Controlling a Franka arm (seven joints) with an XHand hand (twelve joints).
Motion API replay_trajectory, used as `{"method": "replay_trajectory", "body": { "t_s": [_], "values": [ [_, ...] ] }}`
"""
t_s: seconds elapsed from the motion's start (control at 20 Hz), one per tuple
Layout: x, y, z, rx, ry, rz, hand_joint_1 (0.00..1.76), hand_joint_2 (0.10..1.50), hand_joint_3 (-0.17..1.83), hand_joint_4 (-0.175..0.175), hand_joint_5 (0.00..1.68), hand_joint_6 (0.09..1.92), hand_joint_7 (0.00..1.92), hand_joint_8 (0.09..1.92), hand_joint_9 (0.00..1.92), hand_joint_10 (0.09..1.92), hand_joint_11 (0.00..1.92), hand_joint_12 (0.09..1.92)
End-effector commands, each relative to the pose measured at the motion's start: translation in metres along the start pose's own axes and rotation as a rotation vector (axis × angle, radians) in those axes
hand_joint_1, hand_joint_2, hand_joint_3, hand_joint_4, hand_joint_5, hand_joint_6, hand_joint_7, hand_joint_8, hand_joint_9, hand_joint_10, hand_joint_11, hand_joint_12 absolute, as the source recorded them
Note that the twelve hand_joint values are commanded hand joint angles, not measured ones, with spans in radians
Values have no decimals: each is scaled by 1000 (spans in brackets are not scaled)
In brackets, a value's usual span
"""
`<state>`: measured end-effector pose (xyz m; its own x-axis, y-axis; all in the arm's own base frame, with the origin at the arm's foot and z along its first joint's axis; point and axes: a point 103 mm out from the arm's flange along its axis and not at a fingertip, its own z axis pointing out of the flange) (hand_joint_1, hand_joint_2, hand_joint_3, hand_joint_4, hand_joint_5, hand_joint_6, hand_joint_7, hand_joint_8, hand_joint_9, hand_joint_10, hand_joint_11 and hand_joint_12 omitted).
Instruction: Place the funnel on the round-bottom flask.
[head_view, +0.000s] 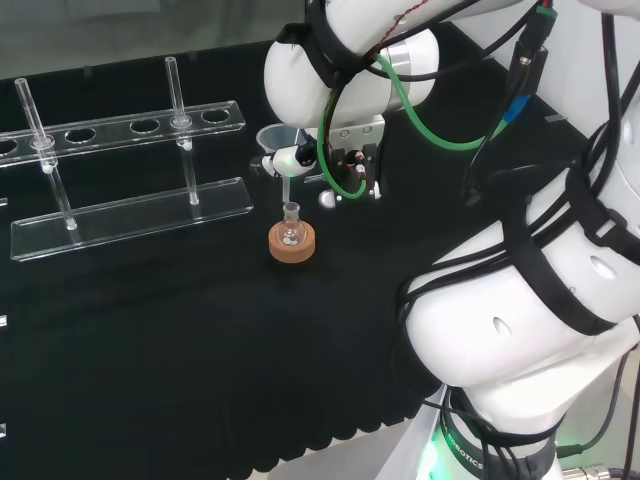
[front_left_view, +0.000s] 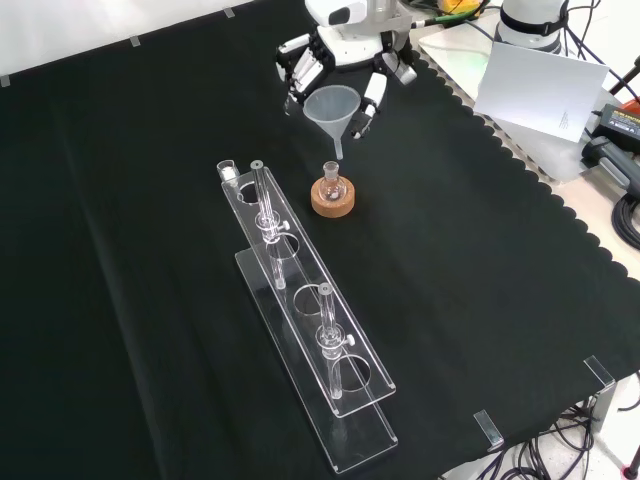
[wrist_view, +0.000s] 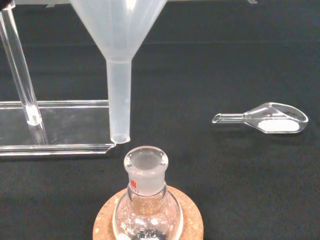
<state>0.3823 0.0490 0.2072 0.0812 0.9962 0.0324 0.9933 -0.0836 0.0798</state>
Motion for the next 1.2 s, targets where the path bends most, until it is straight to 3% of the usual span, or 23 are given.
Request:
{"method": "replay_trajectory", "body": {
  "t_s": [0.05, 1.2],
  "values": [
    [0, 4, 5, 3, 7, -2, 606, 730, 167, 41, 756, 177, 1022, 521, 951, 310, 149, 1464],
    [-17, 14, 16, 10, 26, 1, 605, 716, 200, 41, 748, 204, 1031, 505, 952, 302, 145, 1463]
  ]
}}
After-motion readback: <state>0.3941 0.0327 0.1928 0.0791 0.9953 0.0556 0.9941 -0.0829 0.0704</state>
